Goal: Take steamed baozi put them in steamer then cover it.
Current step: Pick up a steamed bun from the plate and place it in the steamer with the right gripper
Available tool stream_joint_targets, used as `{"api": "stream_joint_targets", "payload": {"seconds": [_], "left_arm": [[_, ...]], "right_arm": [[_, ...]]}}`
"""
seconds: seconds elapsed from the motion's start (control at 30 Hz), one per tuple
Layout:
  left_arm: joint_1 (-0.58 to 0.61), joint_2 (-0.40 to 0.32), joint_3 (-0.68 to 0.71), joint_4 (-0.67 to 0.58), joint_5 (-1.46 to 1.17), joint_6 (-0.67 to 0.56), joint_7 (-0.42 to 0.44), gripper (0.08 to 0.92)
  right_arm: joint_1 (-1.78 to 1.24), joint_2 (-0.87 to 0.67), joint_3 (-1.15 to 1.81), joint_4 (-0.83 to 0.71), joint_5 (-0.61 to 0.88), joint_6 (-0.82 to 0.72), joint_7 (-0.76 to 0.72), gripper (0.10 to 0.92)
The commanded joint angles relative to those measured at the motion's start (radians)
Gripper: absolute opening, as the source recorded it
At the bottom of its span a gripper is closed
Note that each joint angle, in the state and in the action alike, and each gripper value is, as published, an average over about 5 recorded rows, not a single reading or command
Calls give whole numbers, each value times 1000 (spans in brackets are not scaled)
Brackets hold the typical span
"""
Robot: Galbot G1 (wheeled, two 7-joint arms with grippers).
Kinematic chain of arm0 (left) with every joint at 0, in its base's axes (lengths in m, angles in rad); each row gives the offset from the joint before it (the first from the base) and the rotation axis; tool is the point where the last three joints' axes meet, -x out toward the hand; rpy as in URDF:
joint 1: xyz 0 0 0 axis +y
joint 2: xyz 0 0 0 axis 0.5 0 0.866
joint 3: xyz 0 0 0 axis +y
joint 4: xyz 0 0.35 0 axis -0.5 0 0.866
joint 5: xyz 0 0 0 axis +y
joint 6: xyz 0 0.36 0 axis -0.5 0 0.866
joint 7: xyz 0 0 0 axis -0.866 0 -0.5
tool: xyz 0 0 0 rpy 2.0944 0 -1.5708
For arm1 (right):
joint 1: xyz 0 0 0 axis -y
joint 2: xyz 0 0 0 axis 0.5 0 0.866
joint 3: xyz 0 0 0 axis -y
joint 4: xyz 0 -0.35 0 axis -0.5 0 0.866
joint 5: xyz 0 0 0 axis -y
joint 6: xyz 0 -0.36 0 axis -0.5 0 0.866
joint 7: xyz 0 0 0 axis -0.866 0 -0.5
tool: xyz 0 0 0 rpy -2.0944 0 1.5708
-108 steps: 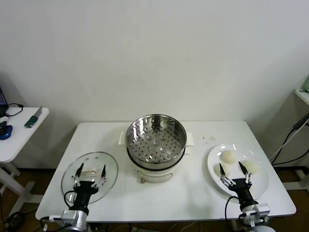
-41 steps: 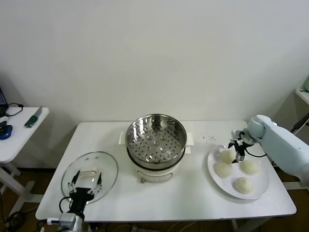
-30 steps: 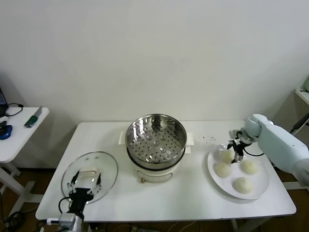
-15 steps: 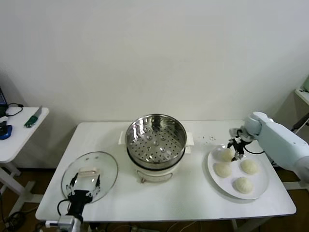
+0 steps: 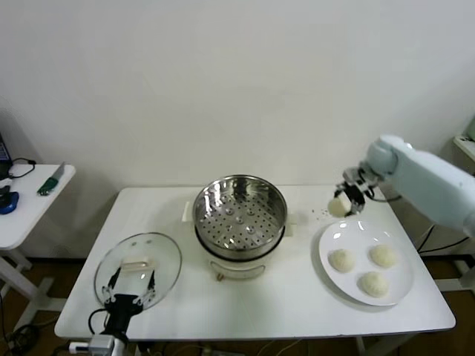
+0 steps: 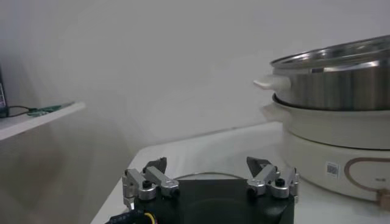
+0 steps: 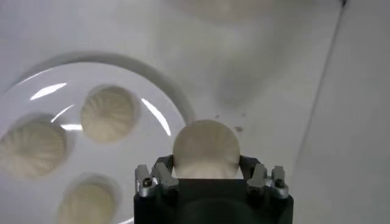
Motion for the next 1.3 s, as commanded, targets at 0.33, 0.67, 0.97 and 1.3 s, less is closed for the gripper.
{"api": "stream_joint_targets", "payload": {"seconds": [0.33,0.67,0.97,1.3], "left_arm": [[16,8,2,-3,-38,-6,3,823],[11,12,10,0,-43,-2,4,823],[16,21,5,2,-53,-4,3,823],[27,27,1,7,-59,-9,3,823]], "right_arm": [[285,399,-188,87,-139,337,7,712],[99,537,-96,35,-374,405,31,713],[-32,556,-40,8,-533,424,44,712],[-107,571,-10,-32,-593,425,50,712]]}}
